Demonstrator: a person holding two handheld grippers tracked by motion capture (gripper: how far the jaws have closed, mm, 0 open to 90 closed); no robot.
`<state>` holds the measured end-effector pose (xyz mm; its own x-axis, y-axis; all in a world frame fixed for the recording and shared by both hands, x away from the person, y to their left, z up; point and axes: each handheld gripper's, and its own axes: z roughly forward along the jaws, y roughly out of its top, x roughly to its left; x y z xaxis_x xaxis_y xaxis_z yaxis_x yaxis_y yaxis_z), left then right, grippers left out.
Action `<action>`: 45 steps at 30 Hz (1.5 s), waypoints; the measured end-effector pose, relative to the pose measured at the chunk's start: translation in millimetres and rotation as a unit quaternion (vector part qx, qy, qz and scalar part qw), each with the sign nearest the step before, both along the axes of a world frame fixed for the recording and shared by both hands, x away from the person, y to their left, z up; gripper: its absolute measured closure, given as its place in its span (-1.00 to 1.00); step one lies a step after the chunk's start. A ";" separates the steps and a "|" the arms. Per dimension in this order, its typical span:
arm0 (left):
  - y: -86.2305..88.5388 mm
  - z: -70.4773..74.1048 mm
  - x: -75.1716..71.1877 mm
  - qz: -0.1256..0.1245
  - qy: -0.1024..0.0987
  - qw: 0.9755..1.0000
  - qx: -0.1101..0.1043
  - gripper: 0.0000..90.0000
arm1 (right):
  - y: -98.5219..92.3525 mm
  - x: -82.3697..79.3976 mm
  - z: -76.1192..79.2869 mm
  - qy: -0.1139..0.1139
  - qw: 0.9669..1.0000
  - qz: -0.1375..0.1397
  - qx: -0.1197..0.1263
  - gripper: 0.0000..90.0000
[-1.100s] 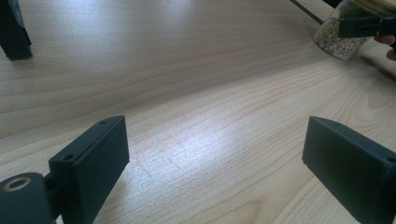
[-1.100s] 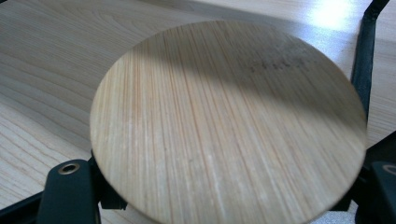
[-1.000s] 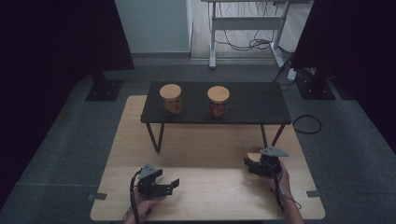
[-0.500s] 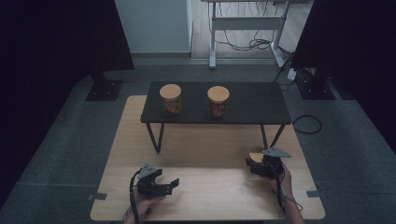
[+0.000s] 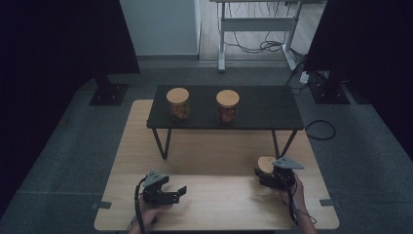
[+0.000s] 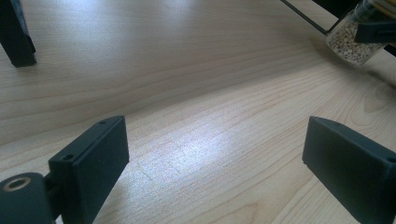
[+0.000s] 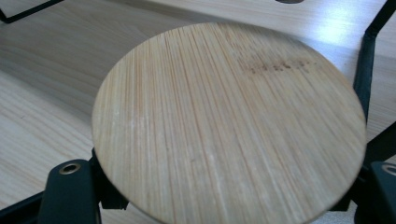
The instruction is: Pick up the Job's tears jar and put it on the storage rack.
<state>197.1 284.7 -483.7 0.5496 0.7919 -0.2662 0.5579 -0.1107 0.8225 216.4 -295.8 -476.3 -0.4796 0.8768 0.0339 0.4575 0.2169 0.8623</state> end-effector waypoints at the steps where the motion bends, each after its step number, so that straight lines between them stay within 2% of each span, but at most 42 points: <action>1: 0.2 0.1 0.0 0.000 0.000 1.000 0.000 -0.85 | 0.3 -0.6 0.3 -0.001 1.000 0.002 -0.001 -0.46; 11: 2.7 1.8 -1.1 0.004 -0.004 1.000 -0.003 -0.85 | 1.4 -8.6 2.2 -0.004 1.000 0.014 -0.004 -0.46; 45: 1.9 2.5 -1.5 0.001 -0.007 1.000 -0.001 -0.85 | 1.4 -38.6 26.8 -0.052 0.998 0.046 0.007 -0.46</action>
